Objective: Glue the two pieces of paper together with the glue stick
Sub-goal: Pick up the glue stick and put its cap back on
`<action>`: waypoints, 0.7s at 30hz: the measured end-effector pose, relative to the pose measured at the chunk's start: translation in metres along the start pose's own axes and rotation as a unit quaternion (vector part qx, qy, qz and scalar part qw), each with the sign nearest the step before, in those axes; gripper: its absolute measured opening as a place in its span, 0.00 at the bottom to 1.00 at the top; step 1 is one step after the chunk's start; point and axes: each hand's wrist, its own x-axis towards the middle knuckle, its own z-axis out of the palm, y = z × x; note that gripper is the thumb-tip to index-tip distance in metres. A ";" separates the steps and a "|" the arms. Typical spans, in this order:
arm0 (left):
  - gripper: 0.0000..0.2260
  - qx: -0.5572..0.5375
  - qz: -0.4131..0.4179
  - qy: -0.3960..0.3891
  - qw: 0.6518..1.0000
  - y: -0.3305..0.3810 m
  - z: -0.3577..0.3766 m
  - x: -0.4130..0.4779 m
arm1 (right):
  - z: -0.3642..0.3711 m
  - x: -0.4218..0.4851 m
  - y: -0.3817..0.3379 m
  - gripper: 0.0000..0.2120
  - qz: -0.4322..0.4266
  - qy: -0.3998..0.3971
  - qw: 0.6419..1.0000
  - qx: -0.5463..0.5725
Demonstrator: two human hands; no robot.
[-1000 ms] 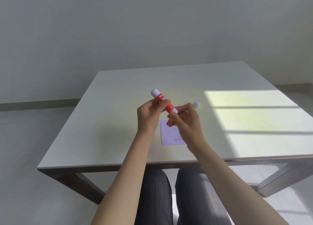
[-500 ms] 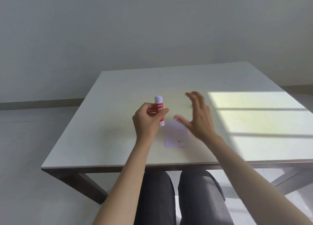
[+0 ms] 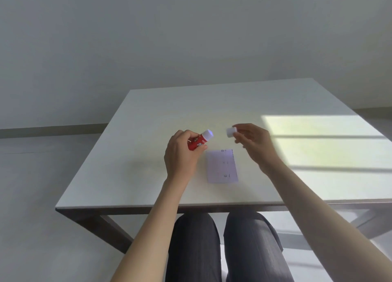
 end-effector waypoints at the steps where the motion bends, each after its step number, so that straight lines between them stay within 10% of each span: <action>1: 0.07 0.001 0.003 -0.003 1.000 0.001 0.001 -0.001 | 0.004 -0.003 -0.008 0.07 0.001 -0.022 0.999 0.040; 11: 0.12 0.052 0.057 -0.030 0.997 0.006 -0.003 -0.004 | 0.017 -0.010 -0.034 0.05 -0.084 -0.135 0.983 -0.097; 15: 0.14 0.084 0.055 -0.051 0.994 0.006 -0.001 -0.008 | 0.026 -0.006 -0.031 0.23 -0.044 -0.097 0.952 -0.286; 21: 0.14 0.083 0.041 -0.052 0.994 0.002 0.000 -0.005 | 0.026 -0.008 -0.031 0.11 -0.109 -0.157 0.962 -0.195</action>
